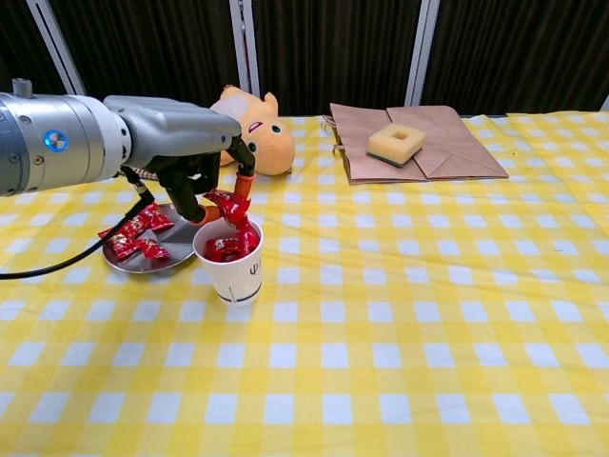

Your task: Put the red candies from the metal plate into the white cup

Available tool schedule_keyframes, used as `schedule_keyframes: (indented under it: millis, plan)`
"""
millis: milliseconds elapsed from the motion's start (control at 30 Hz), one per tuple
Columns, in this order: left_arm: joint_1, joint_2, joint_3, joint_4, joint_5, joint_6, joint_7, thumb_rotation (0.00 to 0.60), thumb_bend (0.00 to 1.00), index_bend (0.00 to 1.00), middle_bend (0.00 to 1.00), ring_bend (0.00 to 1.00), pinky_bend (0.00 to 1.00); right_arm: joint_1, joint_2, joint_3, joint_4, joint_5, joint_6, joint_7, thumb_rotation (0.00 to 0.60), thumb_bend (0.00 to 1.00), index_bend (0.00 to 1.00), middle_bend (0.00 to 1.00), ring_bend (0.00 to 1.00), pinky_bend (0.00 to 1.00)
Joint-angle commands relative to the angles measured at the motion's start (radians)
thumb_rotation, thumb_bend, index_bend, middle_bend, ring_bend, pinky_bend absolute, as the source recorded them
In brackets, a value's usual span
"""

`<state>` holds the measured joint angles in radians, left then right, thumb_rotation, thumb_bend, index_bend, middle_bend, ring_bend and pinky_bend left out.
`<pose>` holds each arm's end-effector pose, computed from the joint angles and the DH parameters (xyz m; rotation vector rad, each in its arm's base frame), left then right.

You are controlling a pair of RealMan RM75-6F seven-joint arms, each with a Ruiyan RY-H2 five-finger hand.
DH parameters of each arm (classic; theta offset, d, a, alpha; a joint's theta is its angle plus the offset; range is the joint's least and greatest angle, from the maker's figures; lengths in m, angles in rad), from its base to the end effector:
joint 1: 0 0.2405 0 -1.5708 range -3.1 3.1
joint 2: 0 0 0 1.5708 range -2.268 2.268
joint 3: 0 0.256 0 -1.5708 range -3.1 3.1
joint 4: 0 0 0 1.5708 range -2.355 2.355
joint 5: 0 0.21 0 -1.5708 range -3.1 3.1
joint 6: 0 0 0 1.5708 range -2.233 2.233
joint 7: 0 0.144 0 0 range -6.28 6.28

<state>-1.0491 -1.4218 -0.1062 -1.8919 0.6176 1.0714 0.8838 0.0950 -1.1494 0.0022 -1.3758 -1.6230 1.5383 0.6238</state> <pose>-0.0618 0.3169 -0.0047 -2.0884 -0.7314 -0.6547 -0.3362 -0.1769 0.1660 1.3364 -1.1939 1.2733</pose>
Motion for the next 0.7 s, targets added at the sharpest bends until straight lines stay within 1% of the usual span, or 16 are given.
schedule_keyframes:
  millis: [33,233,500,700]
  plan:
    - [-0.005,-0.003,0.009,-0.001,-0.006,-0.006,0.005,0.600,0.44,0.43,0.91,0.96,0.97,0.000,0.000,0.001,0.000,0.001,0.000,0.001,0.600,0.42,0.00,0.00,0.00,0.00]
    - [-0.019,-0.011,0.027,-0.004,-0.023,-0.014,0.018,0.600,0.43,0.42,0.91,0.96,0.97,0.000,0.001,0.001,0.001,0.000,0.001,0.004,0.600,0.42,0.00,0.00,0.00,0.00]
    - [-0.031,-0.010,0.037,-0.004,-0.049,-0.007,0.021,0.600,0.39,0.38,0.90,0.96,0.97,0.000,0.001,0.000,0.001,-0.002,0.003,0.004,0.600,0.42,0.00,0.00,0.00,0.00]
    - [-0.030,-0.005,0.041,-0.009,-0.046,0.003,0.008,0.600,0.37,0.35,0.89,0.96,0.97,-0.001,0.001,0.001,0.001,-0.001,0.004,0.006,0.600,0.42,0.00,0.00,0.00,0.00]
